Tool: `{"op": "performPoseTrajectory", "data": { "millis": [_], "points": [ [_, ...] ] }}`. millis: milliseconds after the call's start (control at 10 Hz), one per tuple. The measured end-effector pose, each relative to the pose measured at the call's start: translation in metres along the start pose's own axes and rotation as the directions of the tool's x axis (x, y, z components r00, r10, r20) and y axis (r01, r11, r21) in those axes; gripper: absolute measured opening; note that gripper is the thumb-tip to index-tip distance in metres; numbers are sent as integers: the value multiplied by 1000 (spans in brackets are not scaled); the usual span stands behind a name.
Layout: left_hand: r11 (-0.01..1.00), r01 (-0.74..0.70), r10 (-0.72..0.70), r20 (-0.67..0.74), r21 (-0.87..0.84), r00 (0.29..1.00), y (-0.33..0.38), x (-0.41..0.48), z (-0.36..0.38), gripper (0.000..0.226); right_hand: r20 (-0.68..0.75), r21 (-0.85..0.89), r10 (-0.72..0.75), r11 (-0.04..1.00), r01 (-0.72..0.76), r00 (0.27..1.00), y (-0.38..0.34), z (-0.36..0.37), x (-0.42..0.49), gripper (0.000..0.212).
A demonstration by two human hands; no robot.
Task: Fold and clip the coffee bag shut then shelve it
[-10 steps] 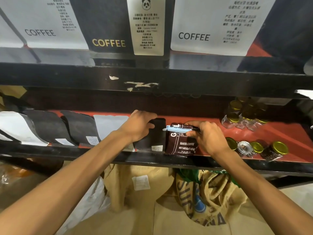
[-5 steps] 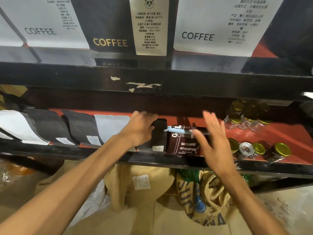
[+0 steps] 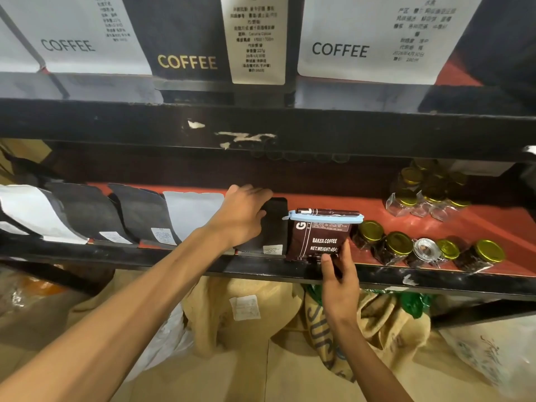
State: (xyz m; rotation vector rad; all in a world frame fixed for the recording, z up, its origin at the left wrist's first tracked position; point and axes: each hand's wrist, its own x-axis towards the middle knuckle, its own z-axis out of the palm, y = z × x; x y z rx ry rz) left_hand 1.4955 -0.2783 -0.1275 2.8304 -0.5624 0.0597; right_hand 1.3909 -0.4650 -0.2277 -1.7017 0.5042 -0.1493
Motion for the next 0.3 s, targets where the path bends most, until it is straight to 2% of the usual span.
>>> {"op": "performPoseTrajectory", "data": {
  "millis": [200, 300],
  "points": [
    [999, -25, 25, 22, 22, 999, 5, 0, -6, 30, 61, -53, -5, 999, 8, 998, -9, -11, -1, 64],
    [997, 67, -63, 69, -45, 996, 15, -8, -16, 48, 111, -98, 23, 995, -12, 994, -20, -24, -1, 67]
  ]
}}
